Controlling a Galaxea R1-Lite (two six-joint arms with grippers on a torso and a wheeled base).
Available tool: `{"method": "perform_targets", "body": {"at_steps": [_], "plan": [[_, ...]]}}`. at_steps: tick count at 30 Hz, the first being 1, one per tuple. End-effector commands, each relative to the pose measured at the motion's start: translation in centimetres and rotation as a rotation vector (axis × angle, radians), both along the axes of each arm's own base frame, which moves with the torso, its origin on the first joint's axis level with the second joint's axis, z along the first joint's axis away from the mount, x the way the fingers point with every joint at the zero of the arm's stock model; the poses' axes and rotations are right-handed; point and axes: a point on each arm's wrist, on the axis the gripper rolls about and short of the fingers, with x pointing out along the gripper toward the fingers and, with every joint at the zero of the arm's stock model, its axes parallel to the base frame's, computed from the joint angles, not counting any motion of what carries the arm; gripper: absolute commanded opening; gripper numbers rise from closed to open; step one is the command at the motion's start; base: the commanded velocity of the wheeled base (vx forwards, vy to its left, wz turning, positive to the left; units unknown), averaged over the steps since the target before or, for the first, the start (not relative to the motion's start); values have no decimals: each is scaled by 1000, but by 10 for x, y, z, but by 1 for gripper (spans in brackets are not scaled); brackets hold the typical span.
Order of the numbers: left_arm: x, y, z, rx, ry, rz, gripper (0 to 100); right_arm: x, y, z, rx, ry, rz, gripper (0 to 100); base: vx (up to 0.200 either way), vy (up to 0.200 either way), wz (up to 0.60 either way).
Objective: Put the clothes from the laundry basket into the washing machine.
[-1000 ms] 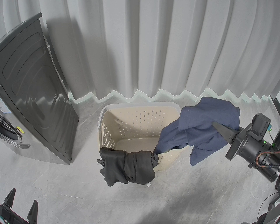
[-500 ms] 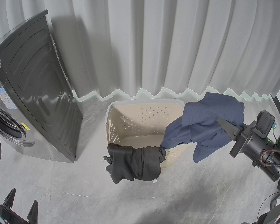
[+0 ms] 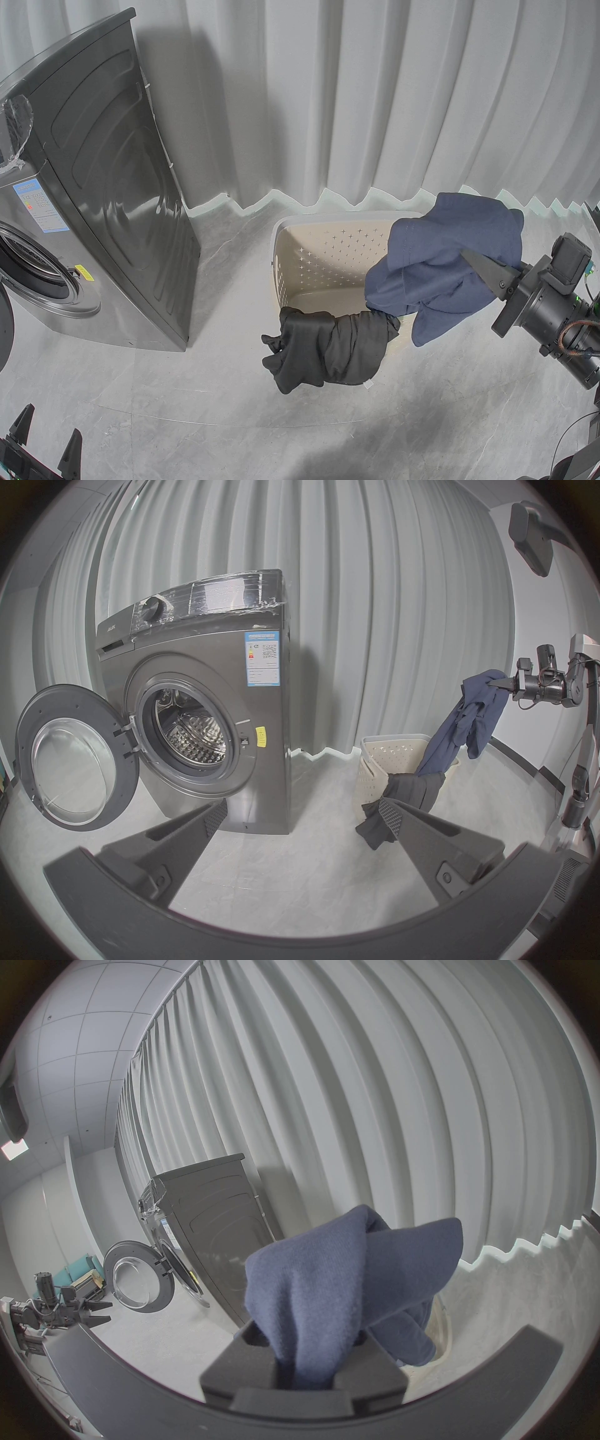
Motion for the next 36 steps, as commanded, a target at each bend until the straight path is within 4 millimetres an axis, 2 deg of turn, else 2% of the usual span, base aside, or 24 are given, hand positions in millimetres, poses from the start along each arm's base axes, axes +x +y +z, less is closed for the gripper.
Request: {"method": "perform_targets", "body": {"at_steps": [1,32,36], "plan": [[0,0,-5,0,-3,-1,100,0,1,-1,-4,4,5,0,0,200,0],[0,0,-5,0,-3,0,100,1,5,3,11,-13,34,0,0,200,0],[0,0,-5,0,-3,0,100,1,5,3,10,-12,34,0,0,0,0]]}}
